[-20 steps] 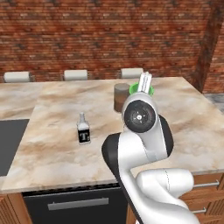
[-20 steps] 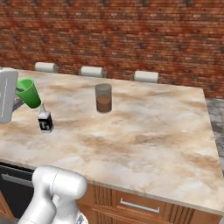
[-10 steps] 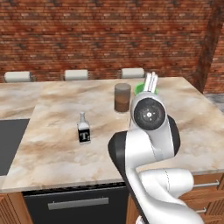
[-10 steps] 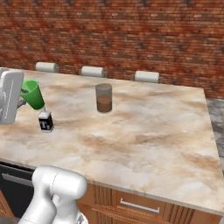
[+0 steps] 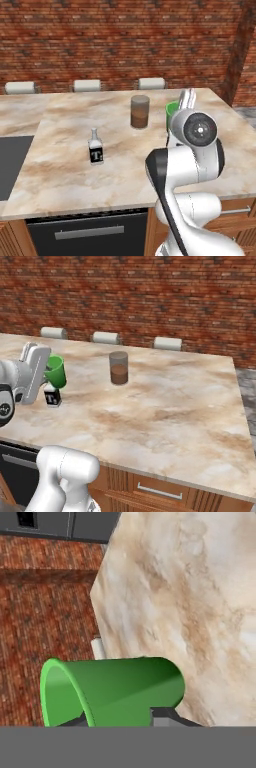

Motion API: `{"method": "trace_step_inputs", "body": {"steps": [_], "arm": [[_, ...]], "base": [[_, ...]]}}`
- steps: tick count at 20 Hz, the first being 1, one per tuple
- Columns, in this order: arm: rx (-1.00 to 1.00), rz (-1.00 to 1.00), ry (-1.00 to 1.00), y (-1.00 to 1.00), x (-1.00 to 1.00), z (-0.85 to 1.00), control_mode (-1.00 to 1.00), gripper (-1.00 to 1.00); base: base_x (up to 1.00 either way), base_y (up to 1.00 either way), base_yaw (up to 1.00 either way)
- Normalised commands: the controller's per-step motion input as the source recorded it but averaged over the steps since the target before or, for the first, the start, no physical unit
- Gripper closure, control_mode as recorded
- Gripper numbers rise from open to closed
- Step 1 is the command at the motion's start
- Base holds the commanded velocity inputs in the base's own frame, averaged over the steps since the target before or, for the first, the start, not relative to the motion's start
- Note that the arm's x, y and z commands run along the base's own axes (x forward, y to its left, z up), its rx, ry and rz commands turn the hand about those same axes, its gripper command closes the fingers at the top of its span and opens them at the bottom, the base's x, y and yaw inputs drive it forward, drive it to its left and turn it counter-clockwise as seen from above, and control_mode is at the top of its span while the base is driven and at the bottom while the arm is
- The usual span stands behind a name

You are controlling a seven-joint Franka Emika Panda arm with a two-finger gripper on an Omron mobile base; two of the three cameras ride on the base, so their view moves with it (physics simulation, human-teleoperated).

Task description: Open the cabinet directly in front. Then move the liquor and the cup to the dining counter with the jar on it.

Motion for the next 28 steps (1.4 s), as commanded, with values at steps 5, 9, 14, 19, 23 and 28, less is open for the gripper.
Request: {"method": "trace_step_inputs", "body": {"steps": [5,9,14,19,23,28], "arm": [[0.0,0.01,0.1,-0.08,0.4,-0.54,-1.0,1.0],[-0.01,0.01,0.08,-0.03,0.36,-0.46,-1.0,1.0],[-0.06,0.0,0.03,0.0,0.35,-0.56,-1.0,1.0],[-0.06,0.02,0.0,0.0,0.38,-0.63,-1.0,1.0],[-0.03,0.04,0.01,0.0,0.26,-0.57,-1.0,1.0],[-0.01,0.07,0.1,-0.02,0.02,-0.44,-1.0,1.0]], "base": [[0.0,0.0,0.0],[0.0,0.0,0.0],[0.0,0.0,0.0],[0.0,0.0,0.0],[0.0,0.0,0.0],[0.0,0.0,0.0]]}}
